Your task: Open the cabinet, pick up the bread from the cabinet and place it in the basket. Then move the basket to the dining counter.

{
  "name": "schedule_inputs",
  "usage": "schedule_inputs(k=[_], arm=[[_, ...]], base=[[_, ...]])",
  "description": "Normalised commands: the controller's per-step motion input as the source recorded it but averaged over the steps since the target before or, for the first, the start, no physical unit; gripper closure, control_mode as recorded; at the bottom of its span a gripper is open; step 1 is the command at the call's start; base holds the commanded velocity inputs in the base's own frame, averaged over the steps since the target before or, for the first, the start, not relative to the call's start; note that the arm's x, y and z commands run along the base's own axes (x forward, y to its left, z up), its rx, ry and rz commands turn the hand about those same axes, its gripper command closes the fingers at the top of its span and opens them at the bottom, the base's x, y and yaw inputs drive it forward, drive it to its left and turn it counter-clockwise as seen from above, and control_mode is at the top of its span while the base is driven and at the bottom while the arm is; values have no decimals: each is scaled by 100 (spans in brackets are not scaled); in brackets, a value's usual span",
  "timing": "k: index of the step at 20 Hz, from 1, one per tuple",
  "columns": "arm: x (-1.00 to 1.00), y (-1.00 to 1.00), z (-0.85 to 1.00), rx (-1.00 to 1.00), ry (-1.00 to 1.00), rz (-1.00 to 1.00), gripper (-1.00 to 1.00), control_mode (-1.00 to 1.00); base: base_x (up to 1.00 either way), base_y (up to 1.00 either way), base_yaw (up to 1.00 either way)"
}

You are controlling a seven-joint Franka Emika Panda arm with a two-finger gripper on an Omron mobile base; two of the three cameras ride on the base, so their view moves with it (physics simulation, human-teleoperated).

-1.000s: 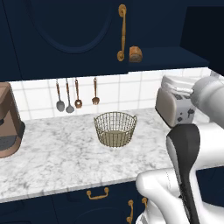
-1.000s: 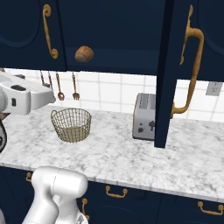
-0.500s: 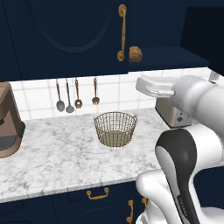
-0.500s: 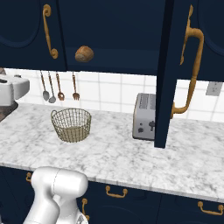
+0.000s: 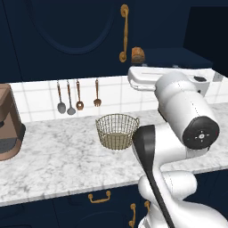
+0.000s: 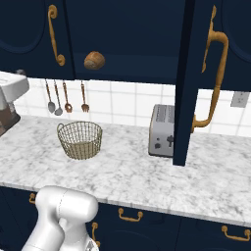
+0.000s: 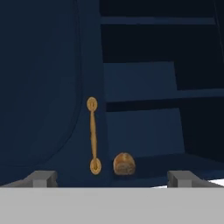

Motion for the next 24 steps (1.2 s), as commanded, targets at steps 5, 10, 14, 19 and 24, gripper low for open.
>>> schedule_inputs(k=[5, 10, 14, 19, 24], arm=[[72, -28, 0, 0, -13, 10, -100, -100], [59, 15, 0, -4, -5, 1, -100, -100], [55, 45, 0, -8, 0, -4, -100, -100], [59, 10, 2, -1, 0, -1, -100, -100], [66, -4, 4, 0, 0, 0, -100, -100]], base=[[0, 0, 0], [0, 0, 0], [0, 0, 0], [0, 0, 0], [0, 0, 0]])
